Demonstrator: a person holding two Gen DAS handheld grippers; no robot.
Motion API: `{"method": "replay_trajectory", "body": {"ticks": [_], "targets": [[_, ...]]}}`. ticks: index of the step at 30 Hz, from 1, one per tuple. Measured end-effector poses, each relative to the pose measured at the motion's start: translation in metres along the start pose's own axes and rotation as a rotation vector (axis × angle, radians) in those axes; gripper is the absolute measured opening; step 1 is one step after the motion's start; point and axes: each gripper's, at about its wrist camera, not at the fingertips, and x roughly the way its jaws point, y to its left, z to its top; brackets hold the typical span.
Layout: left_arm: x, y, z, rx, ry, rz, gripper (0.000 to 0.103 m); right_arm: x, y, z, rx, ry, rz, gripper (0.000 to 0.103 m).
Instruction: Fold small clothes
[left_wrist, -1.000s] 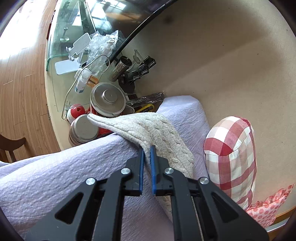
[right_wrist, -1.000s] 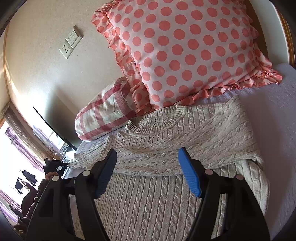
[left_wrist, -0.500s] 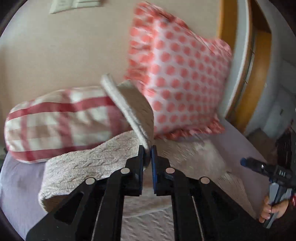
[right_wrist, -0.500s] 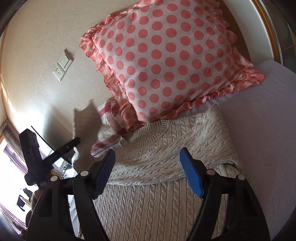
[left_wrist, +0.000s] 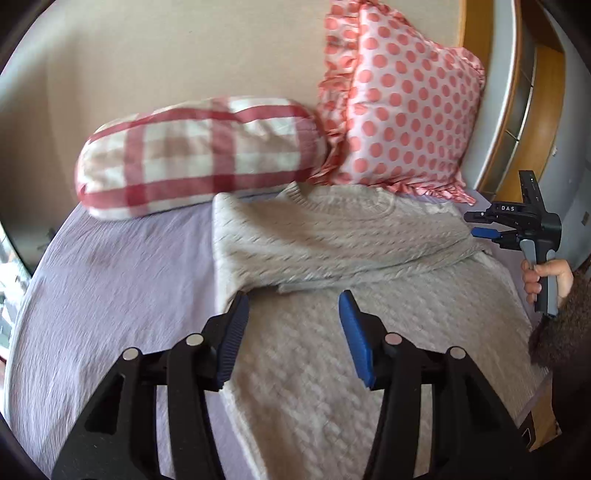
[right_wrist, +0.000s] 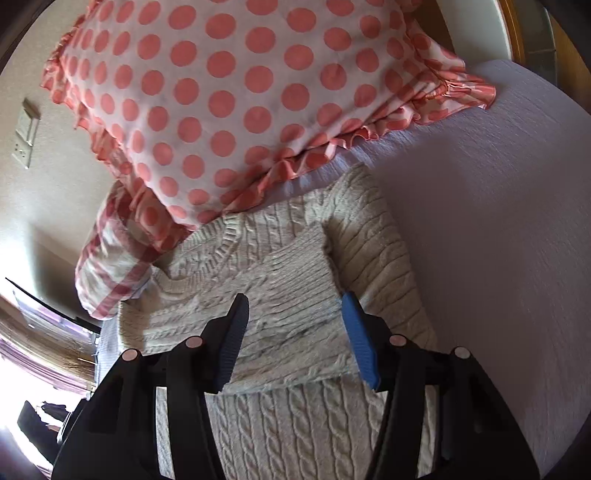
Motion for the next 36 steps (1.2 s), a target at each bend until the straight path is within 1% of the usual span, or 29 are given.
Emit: {"method": "replay_trajectory", "body": {"ticks": [1,2,3,4,5,6,7,8,10,11,12,13,14,15,18,20,21,25,27,28,29,30,31,32,33,36], "targets": [[-0.007,0.013,-0.011,-0.03,0.012,0.012,0.053,0.009,-0.002,0.002,-0.003,0.012,-0.037,0.055],[-0.012,0.024,-0.021,-0.058,0.024,0.019,0.053,0.017,-0.004,0.002,-0.003,0.023,-0.064,0.051],[-0.016,0.033,-0.031,-0.085,0.034,0.02,0.054,0.022,-0.005,0.002,-0.006,0.019,-0.075,0.033],[-0.019,0.039,-0.039,-0.107,0.043,0.014,0.054,0.023,-0.005,0.002,-0.023,0.004,-0.09,0.02],[-0.021,0.044,-0.046,-0.129,0.049,0.0,0.054,0.02,-0.004,0.001,-0.036,-0.016,-0.087,0.012],[-0.022,0.048,-0.053,-0.149,0.057,-0.025,0.054,0.014,-0.005,-0.001,-0.033,-0.044,-0.079,0.01],[-0.023,0.051,-0.059,-0.167,0.067,-0.059,0.054,0.008,-0.007,-0.002,-0.028,-0.066,-0.084,0.009],[-0.023,0.051,-0.065,-0.179,0.077,-0.089,0.054,0.005,-0.008,-0.003,-0.043,-0.064,-0.094,0.009],[-0.019,0.046,-0.073,-0.187,0.101,-0.147,0.055,0.0,-0.008,-0.007,-0.058,-0.017,-0.098,0.011],[-0.018,0.043,-0.076,-0.186,0.111,-0.167,0.055,-0.007,-0.01,-0.013,-0.052,-0.003,-0.086,0.018],[-0.017,0.04,-0.08,-0.186,0.119,-0.179,0.056,-0.017,-0.009,-0.019,-0.059,0.0,-0.062,0.032],[-0.016,0.037,-0.083,-0.187,0.126,-0.186,0.057,-0.031,-0.008,-0.029,-0.08,-0.012,-0.027,0.042],[-0.016,0.035,-0.087,-0.19,0.133,-0.193,0.057,-0.046,-0.007,-0.04,-0.107,-0.03,-0.009,0.06],[-0.016,0.032,-0.09,-0.19,0.141,-0.2,0.058,-0.06,-0.007,-0.052,-0.134,-0.046,-0.001,0.063],[-0.015,0.023,-0.1,-0.178,0.169,-0.197,0.059,-0.089,-0.021,-0.086,-0.156,-0.031,0.022,0.062],[-0.016,0.018,-0.107,-0.167,0.179,-0.184,0.059,-0.099,-0.034,-0.106,-0.143,-0.004,0.021,0.061],[-0.018,0.015,-0.11,-0.158,0.179,-0.175,0.059,-0.105,-0.041,-0.117,-0.134,0.005,0.016,0.059],[-0.029,0.009,-0.122,-0.157,0.185,-0.146,0.059,-0.119,-0.056,-0.152,-0.122,0.018,0.021,0.056],[-0.035,0.005,-0.128,-0.158,0.188,-0.138,0.058,-0.121,-0.059,-0.167,-0.122,0.029,0.046,0.05],[-0.037,0.004,-0.131,-0.157,0.19,-0.135,0.058,-0.124,-0.06,-0.173,-0.13,0.026,0.06,0.049],[-0.04,0.002,-0.133,-0.151,0.193,-0.132,0.057,-0.127,-0.059,-0.179,-0.138,0.024,0.07,0.045],[-0.042,-0.001,-0.135,-0.142,0.197,-0.121,0.054,-0.129,-0.06,-0.184,-0.145,0.026,0.082,0.041],[-0.044,-0.004,-0.138,-0.134,0.201,-0.113,0.045,-0.131,-0.061,-0.189,-0.145,0.037,0.104,0.039],[-0.045,-0.006,-0.14,-0.129,0.205,-0.108,0.042,-0.134,-0.063,-0.194,-0.142,0.04,0.107,0.035],[-0.046,-0.008,-0.141,-0.13,0.207,-0.108,0.038,-0.138,-0.066,-0.198,-0.136,0.027,0.1,0.033],[-0.048,-0.006,-0.144,-0.153,0.204,-0.115,0.036,-0.151,-0.08,-0.204,-0.059,-0.024,0.111,0.033]]}}
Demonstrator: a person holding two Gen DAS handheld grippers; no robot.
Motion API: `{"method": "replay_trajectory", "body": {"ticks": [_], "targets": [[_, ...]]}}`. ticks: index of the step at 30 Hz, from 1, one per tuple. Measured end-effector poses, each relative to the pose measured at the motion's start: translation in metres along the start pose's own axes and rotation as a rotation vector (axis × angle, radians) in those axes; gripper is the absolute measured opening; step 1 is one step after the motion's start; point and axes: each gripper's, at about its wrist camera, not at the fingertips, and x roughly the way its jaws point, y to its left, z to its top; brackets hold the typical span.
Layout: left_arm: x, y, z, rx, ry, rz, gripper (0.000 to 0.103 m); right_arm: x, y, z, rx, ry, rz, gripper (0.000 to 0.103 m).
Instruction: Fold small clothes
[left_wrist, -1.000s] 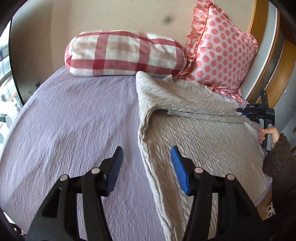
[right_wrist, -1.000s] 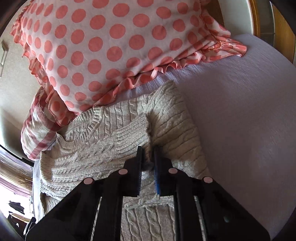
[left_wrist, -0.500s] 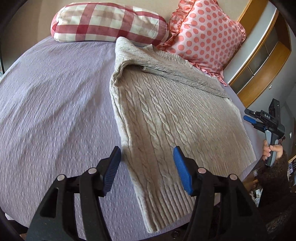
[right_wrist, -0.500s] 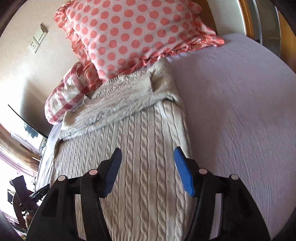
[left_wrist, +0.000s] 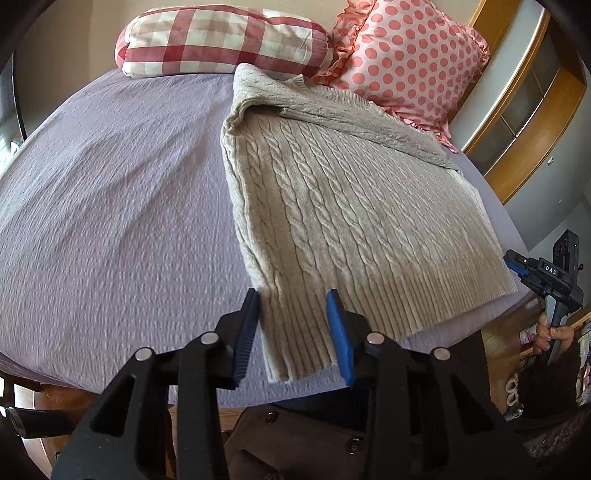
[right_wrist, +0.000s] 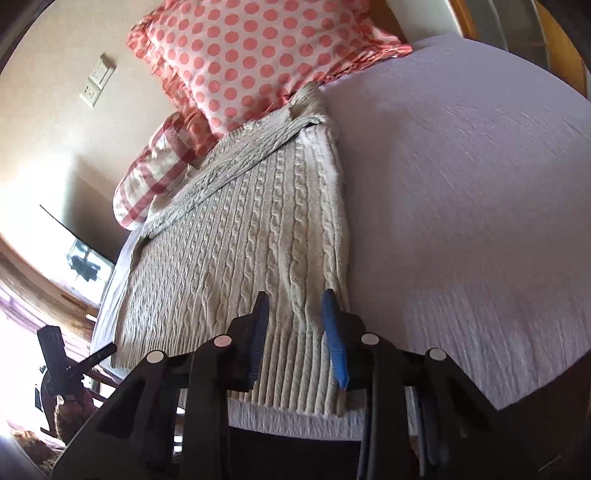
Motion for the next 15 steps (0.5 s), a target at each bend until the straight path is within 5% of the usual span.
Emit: {"method": "replay_trajectory", "body": {"ticks": [4,5,6,7,8,15], "targets": [[0.0,-0.001,-0.001,-0.006,0.001,0.004,0.032,0.001,0.005,-0.011,-0.047,0.014,0.036,0.033],[0.0,-0.002,-0.002,-0.007,0.003,0.005,0.03,0.003,0.008,-0.014,-0.064,0.034,0.063,0.026],[0.001,-0.003,-0.002,-0.012,0.008,-0.002,0.021,0.006,0.012,-0.016,-0.072,0.068,0.109,0.005],[0.003,-0.003,-0.002,-0.019,0.019,-0.02,0.011,0.008,0.016,-0.017,-0.085,0.08,0.139,0.005],[0.004,-0.003,-0.003,-0.026,0.024,-0.038,0.011,0.008,0.022,-0.017,-0.104,0.079,0.163,0.005],[-0.003,0.019,0.042,-0.143,-0.021,-0.272,0.009,-0.014,0.033,0.047,-0.017,-0.137,0.36,0.004]]}}
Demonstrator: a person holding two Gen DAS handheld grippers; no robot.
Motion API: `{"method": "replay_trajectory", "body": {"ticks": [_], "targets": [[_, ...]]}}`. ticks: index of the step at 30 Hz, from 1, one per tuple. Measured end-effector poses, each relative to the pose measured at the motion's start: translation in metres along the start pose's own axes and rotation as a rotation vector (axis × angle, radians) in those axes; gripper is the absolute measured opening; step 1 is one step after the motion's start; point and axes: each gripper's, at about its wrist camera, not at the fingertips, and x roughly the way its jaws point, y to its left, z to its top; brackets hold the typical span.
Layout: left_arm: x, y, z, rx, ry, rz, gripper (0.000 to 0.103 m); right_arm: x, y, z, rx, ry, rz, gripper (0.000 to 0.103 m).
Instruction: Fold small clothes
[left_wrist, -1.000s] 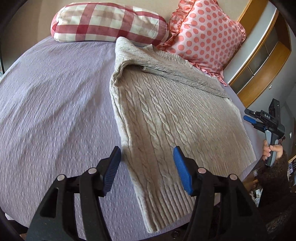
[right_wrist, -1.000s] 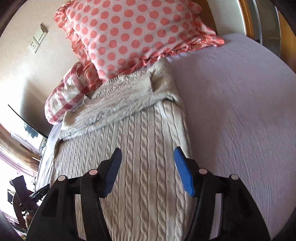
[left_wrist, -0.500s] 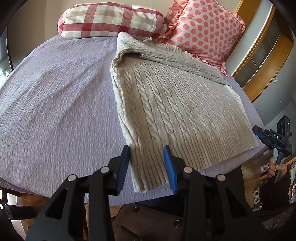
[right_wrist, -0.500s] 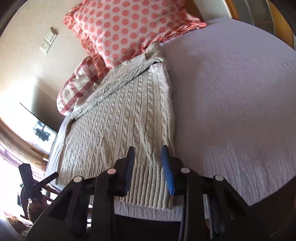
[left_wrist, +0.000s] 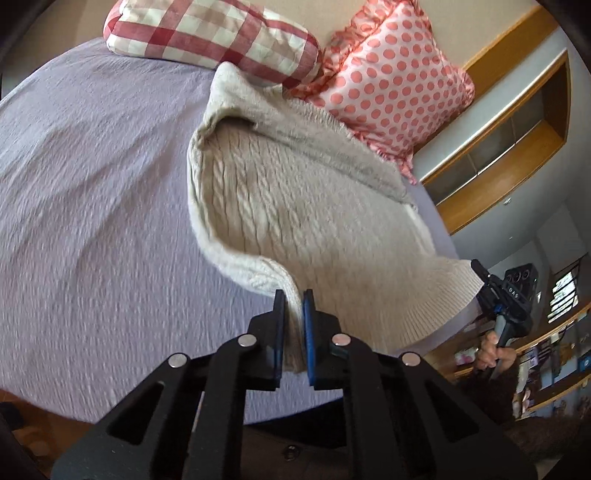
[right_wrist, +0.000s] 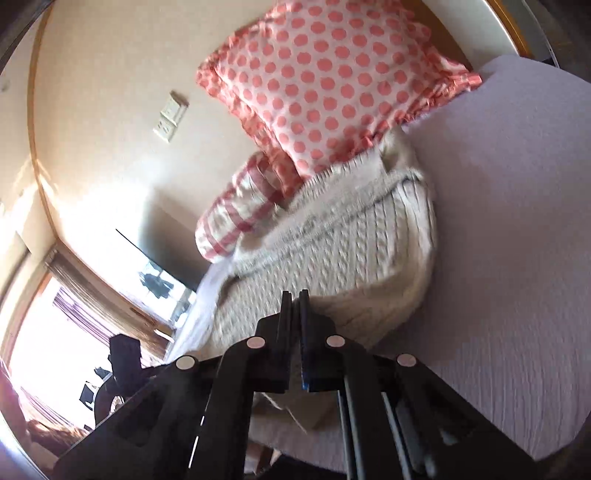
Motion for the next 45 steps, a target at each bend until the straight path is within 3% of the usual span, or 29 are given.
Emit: {"method": "replay_trajectory", "body": {"ticks": [3,6,8,9,11,13,15,17,21,28,30,33,36,39,41,45], "targets": [[0.0,0.004,0.053,-0.023,-0.069,-0.026,0.009,0.01,-0.007,0.051,0.072,-0.117,0.055,0.001],[0.024,0.011,0.116,-0.06,-0.085,0.003,0.009,0.032,-0.023,0.099,0.121,-0.201,0.034,0.001],[0.046,0.016,0.149,-0.073,-0.074,0.059,0.008,0.056,-0.033,0.124,0.113,-0.136,-0.053,0.001],[0.055,0.017,0.157,-0.092,-0.062,0.072,0.008,0.065,-0.038,0.127,0.124,-0.056,-0.051,0.001],[0.063,0.015,0.158,-0.077,-0.044,0.051,0.008,0.082,-0.034,0.112,0.083,0.123,-0.076,0.003],[0.065,0.012,0.149,-0.045,-0.03,0.038,0.008,0.08,-0.027,0.079,0.031,0.245,-0.135,0.009],[0.065,0.012,0.14,-0.039,-0.025,0.011,0.008,0.07,-0.027,0.049,0.045,0.313,-0.165,0.034],[0.061,0.011,0.133,-0.039,-0.033,-0.01,0.008,0.054,-0.034,0.027,0.082,0.32,-0.212,0.048],[0.054,0.006,0.132,-0.011,-0.049,-0.018,0.008,0.036,-0.054,-0.011,0.217,0.33,-0.203,0.048],[0.049,0.006,0.129,-0.011,-0.052,-0.018,0.009,0.043,-0.046,-0.045,0.22,0.373,-0.102,0.038],[0.047,0.007,0.127,-0.016,-0.056,-0.018,0.009,0.051,-0.037,-0.055,0.191,0.403,-0.074,0.008],[0.041,0.009,0.127,-0.03,-0.076,-0.024,0.009,0.044,-0.022,-0.042,0.127,0.297,-0.066,0.008],[0.03,0.009,0.134,-0.033,-0.111,-0.038,0.009,0.022,-0.007,0.002,0.091,0.095,0.011,0.008],[0.028,0.006,0.155,-0.024,-0.157,-0.021,0.007,0.023,-0.001,0.057,0.068,-0.036,0.022,0.008],[0.033,0.005,0.178,-0.019,-0.194,0.014,0.0,0.036,-0.004,0.096,0.056,-0.093,0.022,0.008],[0.058,0.019,0.229,-0.052,-0.247,0.11,0.0,0.111,-0.022,0.161,0.085,-0.113,-0.022,0.008]]}}
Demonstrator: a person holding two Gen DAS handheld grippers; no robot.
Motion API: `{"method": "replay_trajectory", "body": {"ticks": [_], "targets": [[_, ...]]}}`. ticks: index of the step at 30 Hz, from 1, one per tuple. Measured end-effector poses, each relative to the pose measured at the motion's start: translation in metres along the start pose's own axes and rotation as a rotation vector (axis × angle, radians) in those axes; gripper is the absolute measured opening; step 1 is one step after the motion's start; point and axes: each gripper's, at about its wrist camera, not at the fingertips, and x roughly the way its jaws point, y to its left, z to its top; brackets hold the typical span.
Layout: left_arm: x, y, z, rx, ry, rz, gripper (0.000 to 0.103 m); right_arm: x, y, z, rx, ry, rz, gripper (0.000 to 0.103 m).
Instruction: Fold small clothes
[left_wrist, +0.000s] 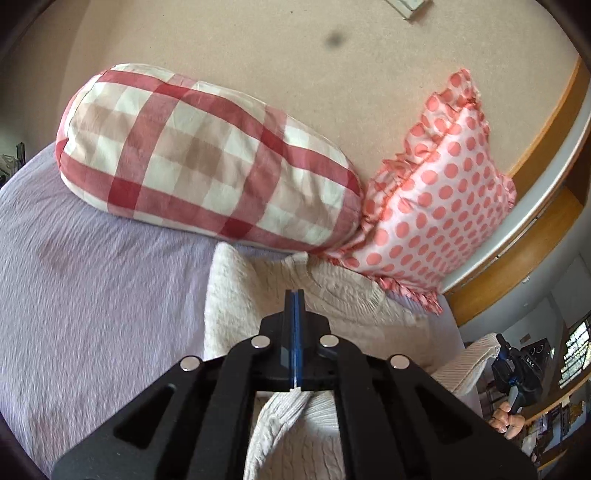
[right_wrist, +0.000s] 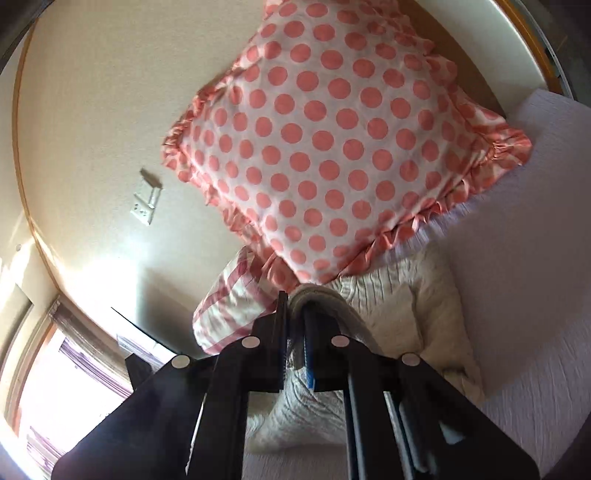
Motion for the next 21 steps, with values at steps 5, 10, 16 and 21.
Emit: {"method": "replay_trajectory", "body": {"ticks": [5,10,16,21], "targets": [[0.028,0.007,0.011,-0.006,0.029,-0.007,0.0,0.086,-0.039,0.028,0.109,0.012,-0.088,0.008],[0.025,-0.003,-0.018,0.082,0.163,-0.039,0.017,0.114,-0.072,0.014,0.178,0.064,-0.126,0.008],[0.032,-0.002,-0.044,0.059,0.28,0.021,0.024,0.105,-0.056,0.006,0.11,0.051,-0.102,0.008],[0.058,-0.001,-0.055,0.064,0.342,0.055,0.024,0.104,-0.049,0.005,0.091,0.059,-0.105,0.008]]}}
